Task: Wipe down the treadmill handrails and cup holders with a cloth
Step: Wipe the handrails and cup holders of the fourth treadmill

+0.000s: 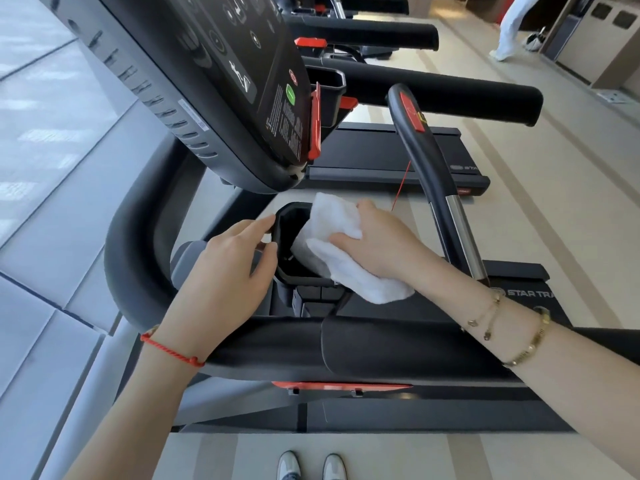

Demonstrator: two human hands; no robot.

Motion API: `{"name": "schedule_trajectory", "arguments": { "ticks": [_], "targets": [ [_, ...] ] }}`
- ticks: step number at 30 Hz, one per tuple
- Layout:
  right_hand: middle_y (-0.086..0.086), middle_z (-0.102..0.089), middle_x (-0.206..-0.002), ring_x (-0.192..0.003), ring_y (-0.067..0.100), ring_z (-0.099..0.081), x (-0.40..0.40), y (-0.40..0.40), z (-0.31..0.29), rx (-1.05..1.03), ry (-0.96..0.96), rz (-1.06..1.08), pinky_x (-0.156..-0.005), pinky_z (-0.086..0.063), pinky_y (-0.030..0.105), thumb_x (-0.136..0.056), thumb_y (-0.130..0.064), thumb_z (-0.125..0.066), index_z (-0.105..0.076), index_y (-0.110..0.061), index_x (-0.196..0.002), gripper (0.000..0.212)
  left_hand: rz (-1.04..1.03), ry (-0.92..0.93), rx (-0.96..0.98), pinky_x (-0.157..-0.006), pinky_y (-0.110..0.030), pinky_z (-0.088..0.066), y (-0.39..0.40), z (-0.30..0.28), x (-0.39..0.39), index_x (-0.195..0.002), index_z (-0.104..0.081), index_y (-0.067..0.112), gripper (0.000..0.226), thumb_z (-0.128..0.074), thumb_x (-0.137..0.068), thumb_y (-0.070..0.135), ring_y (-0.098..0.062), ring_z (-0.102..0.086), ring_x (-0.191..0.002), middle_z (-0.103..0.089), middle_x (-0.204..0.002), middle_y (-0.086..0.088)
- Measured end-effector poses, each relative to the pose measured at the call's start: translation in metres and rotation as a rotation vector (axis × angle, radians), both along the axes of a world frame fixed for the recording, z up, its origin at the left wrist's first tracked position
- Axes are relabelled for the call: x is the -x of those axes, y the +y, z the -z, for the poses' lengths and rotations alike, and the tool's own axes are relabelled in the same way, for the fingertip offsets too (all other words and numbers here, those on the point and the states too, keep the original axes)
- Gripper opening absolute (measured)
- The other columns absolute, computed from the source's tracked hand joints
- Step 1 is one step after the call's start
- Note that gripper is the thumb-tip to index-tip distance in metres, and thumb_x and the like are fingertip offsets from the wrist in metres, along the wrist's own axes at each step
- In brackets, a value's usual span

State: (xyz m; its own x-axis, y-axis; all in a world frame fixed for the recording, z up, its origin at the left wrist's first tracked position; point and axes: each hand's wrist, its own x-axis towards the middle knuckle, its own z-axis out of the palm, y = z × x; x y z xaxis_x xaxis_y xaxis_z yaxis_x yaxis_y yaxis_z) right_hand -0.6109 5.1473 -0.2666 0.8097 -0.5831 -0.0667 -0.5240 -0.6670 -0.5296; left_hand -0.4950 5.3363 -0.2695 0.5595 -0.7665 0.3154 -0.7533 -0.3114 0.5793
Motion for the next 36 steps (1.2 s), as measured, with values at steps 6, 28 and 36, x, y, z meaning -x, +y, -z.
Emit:
{"name": "schedule_trajectory", "arguments": {
  "ticks": [6,28,36],
  "targets": [
    [-0.003,-0.053,-0.095,-0.086,0.029,-0.056,-0.031,0.008,-0.015,0.414,0.023,-0.318,-0.057,-0.031,0.036,-0.094,-0.036,-0.051,-0.037,-0.018,-0.102,0.024,-0.006,-0.004,-0.010,-0.071,-0.024,-0.048,0.000,0.000,0.000,-0.136,-0.056,0.019,0.040,-0.052,-0.096,0.020,-0.010,-0.065,-0.082,-0.064,-0.111,0.007],
    [0.005,-0.057,-0.123,-0.105,0.021,-0.057,0.007,0.019,-0.009,-0.300,-0.084,0.191,-0.081,-0.048,0.035,-0.095,-0.044,-0.055,-0.047,-0.006,-0.131,0.053,0.003,-0.044,-0.020,-0.074,-0.023,-0.046,-0.002,0.000,0.000,-0.138,-0.054,0.016,0.041,-0.051,-0.098,0.018,-0.006,-0.059,-0.080,-0.058,-0.104,0.011],
    [0.006,-0.066,-0.112,-0.102,0.023,-0.064,0.018,0.024,-0.009,-0.390,-0.031,0.167,-0.086,-0.054,0.036,-0.092,-0.043,-0.057,-0.058,-0.011,-0.121,0.043,0.005,-0.047,-0.026,-0.075,-0.028,-0.049,-0.001,0.002,0.000,-0.140,-0.053,0.013,0.042,-0.050,-0.098,0.017,-0.011,-0.060,-0.077,-0.062,-0.110,0.004]
  ]
}}
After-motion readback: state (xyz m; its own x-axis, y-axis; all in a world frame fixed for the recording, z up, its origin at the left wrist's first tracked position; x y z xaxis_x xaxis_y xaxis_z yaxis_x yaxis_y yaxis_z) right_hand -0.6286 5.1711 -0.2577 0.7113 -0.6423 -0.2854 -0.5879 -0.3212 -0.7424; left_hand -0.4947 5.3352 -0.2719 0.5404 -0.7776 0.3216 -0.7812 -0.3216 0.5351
